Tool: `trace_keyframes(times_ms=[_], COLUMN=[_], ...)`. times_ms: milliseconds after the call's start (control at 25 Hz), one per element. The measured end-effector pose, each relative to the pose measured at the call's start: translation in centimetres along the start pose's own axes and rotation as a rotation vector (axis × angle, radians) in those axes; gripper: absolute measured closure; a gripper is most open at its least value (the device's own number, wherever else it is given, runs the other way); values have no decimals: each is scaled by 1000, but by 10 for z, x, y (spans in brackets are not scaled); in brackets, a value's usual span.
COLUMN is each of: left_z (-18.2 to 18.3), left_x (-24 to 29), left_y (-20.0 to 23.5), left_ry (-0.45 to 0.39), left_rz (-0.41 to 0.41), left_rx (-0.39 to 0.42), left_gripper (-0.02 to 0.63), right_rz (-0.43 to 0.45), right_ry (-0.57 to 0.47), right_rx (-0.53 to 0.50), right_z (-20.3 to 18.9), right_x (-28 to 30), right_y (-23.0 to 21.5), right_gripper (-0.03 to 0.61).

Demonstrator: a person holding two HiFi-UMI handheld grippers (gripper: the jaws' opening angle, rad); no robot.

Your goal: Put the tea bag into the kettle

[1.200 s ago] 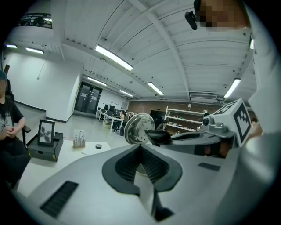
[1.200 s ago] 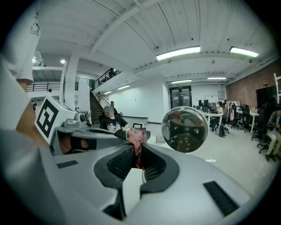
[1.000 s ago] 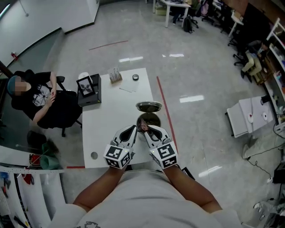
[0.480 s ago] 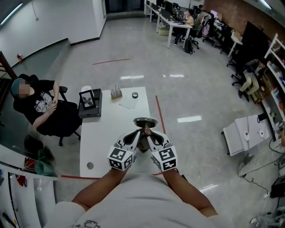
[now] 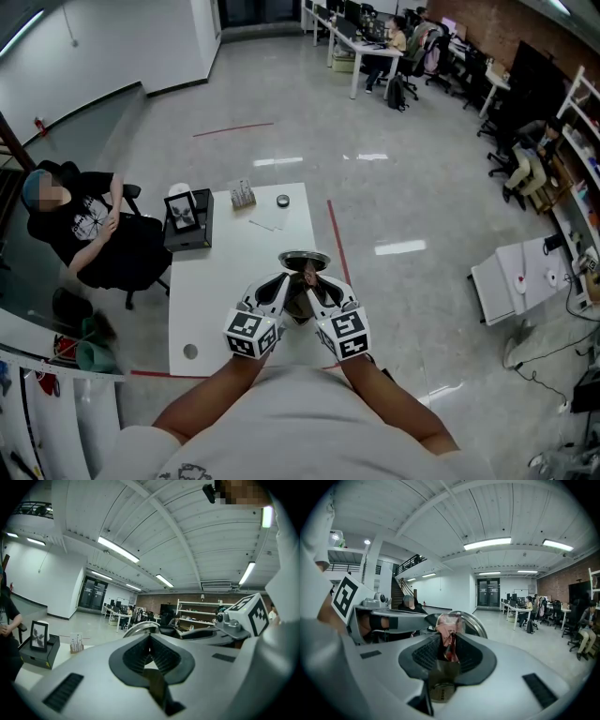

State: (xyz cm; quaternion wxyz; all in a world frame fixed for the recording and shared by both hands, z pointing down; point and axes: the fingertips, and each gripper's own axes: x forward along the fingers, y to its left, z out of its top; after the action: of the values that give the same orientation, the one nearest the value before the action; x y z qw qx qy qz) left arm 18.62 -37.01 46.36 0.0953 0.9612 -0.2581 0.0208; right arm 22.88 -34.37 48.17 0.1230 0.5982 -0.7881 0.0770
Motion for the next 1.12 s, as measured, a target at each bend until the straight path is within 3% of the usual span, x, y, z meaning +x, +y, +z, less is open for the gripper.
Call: trace_keyframes(times_ms=[120,320,1120], left_z=[-1,-3,-10], left_x=[-1,-2,-20], left_y=[5,3,-14], left_ry=[4,7,15], left_rz=[7,1,12], left_rx=[-12,-15,-16], left_gripper=[603,603,603], right_rz=[3,-5,12], right_ry=[16,14,6], right_rx=[3,5,12], right_z=[-4,-5,-11], right_x=[3,1,-15], right_y=[2,1,14], right_gripper=[436,413,391])
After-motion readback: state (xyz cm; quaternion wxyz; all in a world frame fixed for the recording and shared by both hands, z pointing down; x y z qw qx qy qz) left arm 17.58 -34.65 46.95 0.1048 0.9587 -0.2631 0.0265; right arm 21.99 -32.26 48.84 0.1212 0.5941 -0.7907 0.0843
